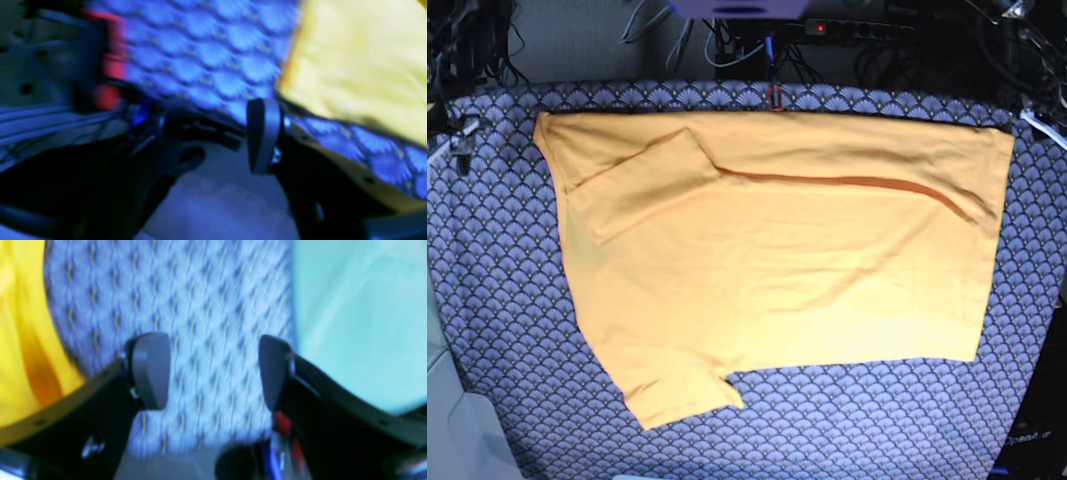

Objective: Fold the T-shirt properly
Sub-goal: 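Open both grippers and release the folded shirt edge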

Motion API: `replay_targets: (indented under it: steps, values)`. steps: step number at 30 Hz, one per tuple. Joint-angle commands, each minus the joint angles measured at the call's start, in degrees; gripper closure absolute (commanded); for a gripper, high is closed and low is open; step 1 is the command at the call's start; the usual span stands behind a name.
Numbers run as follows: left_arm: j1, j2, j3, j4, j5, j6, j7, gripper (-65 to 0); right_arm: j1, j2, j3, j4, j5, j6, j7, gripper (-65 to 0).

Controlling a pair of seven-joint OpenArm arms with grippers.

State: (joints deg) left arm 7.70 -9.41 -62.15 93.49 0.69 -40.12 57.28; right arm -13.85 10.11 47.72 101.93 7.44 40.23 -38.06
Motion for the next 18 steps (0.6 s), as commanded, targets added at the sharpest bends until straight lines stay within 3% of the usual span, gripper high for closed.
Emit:
replay_targets:
  steps: [1, 4, 11, 15, 18]
  values:
    - [-1.6, -1.4, 0.2, 1.1, -0.6, 0.1, -0.9, -30.7, 2.9, 1.1, -0.6, -0.2, -0.9, -0.2, 1.0, -41.5]
    - [-4.8, -2.9, 3.2, 0.7, 0.2, 0.1, -0.9, -30.7, 10.4, 1.5, -5.5, -4.4, -7.9, -0.2, 0.5, -41.6]
    - [-18.2, -2.9, 15.6, -4.7, 10.4, 0.1, -1.5, -30.7, 31.1, 0.4, -22.9, -23.6, -32.5, -0.2, -8.0, -41.9]
    - [-27.6, -3.5, 19.9, -14.5, 13.2, 0.1, -2.6, -30.7, 36.8, -1.7, -24.5, -26.3, -39.7, -0.2, -12.9, -41.9]
    - [-33.8, -3.5, 21.8, -24.4, 16.1, 0.1, -10.2, -30.7, 37.9, -3.2, -24.4, -26.0, -40.5, -0.2, -13.2, -41.9]
